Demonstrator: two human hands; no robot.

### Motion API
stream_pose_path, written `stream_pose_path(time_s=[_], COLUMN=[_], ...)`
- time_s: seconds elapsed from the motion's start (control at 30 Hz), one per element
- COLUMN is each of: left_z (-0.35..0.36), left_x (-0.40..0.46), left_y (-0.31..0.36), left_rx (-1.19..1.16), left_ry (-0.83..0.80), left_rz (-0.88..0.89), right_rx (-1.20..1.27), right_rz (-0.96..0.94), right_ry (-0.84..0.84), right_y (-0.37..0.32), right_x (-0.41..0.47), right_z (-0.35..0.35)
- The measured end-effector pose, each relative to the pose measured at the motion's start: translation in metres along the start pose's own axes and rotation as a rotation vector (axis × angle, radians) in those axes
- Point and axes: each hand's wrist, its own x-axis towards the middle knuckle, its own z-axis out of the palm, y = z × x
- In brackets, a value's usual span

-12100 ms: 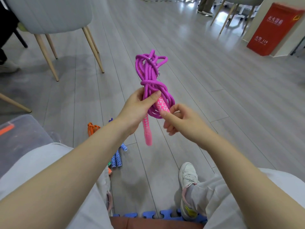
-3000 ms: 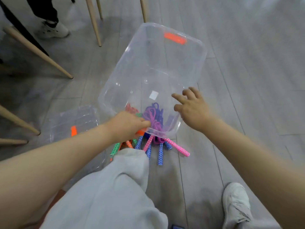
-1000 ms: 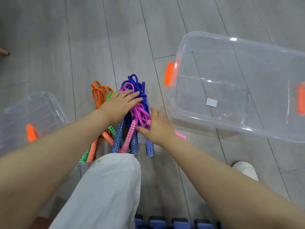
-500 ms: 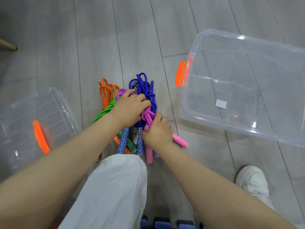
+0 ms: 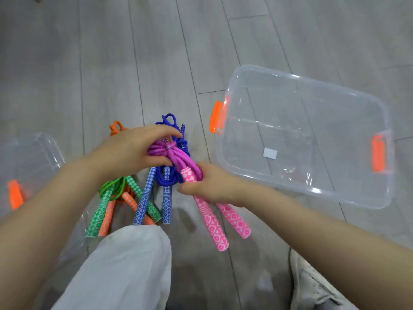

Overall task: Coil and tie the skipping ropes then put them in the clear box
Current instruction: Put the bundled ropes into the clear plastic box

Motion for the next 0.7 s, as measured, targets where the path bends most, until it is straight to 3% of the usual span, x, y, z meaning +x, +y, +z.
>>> stream_pose_path(time_s=[0.2, 0.43, 0.57, 0.7], left_z=[-0.028, -0.020, 0.007, 0.039], left_x=[0.023, 0.074, 0.121, 0.170], left_y=[0.050, 0.110, 0.135, 0.145], left_rx=[-0.114, -0.243, -0.076, 0.112], left_ry=[-0.077, -0.197, -0.341, -0.461], left_rz=[0.068, 0.231, 0.326, 0.312], right_rx=[-0.138, -0.329, -0.456, -0.418], right_rz=[-0.003, 0.115, 0.239, 0.302], right_ry=[-0.076, -0.114, -0.091, -0.080], right_y=[-0.019, 0.016, 0.055, 0.097], right_x=[-0.046, -0.087, -0.091, -0.079], right_z=[-0.073, -0.172, -0.204, -0.203])
